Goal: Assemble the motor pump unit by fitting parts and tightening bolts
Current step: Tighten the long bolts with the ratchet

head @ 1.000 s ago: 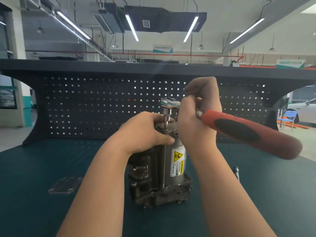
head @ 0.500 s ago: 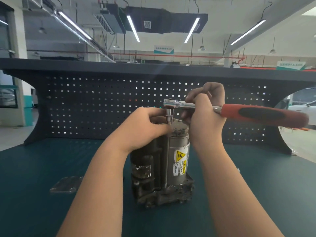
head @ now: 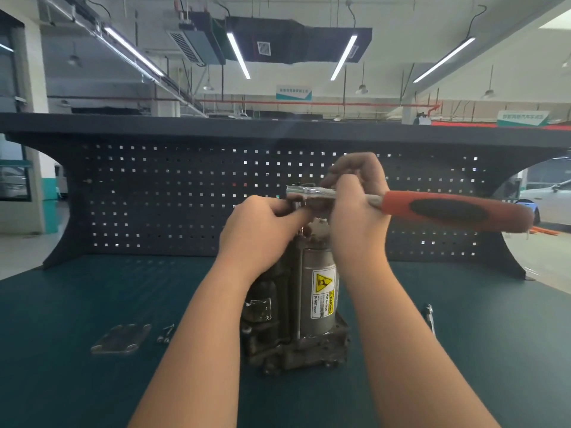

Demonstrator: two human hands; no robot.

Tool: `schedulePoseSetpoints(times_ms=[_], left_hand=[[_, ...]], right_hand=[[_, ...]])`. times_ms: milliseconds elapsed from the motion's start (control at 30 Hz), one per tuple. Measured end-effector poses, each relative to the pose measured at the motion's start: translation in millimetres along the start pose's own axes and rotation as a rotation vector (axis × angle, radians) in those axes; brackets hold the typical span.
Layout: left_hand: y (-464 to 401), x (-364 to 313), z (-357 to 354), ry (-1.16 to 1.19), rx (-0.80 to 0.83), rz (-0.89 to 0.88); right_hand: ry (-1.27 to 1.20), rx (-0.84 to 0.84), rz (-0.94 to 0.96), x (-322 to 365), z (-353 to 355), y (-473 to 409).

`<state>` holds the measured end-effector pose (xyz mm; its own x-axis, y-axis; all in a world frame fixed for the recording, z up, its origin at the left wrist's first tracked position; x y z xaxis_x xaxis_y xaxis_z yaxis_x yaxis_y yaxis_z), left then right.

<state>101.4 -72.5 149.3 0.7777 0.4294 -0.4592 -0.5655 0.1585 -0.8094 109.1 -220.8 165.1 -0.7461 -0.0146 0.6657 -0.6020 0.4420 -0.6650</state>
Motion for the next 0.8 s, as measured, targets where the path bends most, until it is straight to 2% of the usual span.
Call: schedulePoseSetpoints(times_ms=[100,167,200,267,367,500,567,700,767,800], left_hand=[[-1,1,-2,-0.001,0.032,-0.008],[-2,2,-3,-0.02,0.053,-0.013],[-1,2,-3,-0.029,0.051,-0.013],[-1,2,-2,-0.023,0.022,-0.011],[-2,2,-2,-0.02,-0.012,0.001],[-2,-7,-6,-0.035,-0.006,0.049],[-1,-9,-7,-0.045,0.006,0.045],[-1,-6,-7,0.036,0.013,0.012],[-2,-1,-4,0.08,0.02,0.0],[-2,-1,-4,0.087,0.025,0.006]], right_hand=[[-0.084,0.11,-0.432,-16,12,2],[-0.161,0.124,-0.55,-20,13,4],[-0.156,0.086,-0.506,-15,12,5],[-0.115,-0.015,-0.293,7,11,10],[-0.092,-0.047,-0.083,31,0,23],[0.227,-0.111,0.109,51,-18,46],[0.289,-0.091,0.123,51,-23,46],[0.218,0.055,0.041,40,-13,24],[0.14,0.07,-0.072,26,5,10],[0.11,0.078,-0.19,13,13,5]])
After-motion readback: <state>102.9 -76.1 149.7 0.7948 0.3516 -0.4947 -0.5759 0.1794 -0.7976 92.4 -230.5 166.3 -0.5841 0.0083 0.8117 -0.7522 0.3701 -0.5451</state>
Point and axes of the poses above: each hand's wrist, its own y-axis away from the middle knuckle, its own z-axis out of the back of the hand, x = y × z, the point moved 6 cm from there along -y, towards the middle knuckle, and after that the axes turned 15 degrees about -z, right-handed, at the moved point
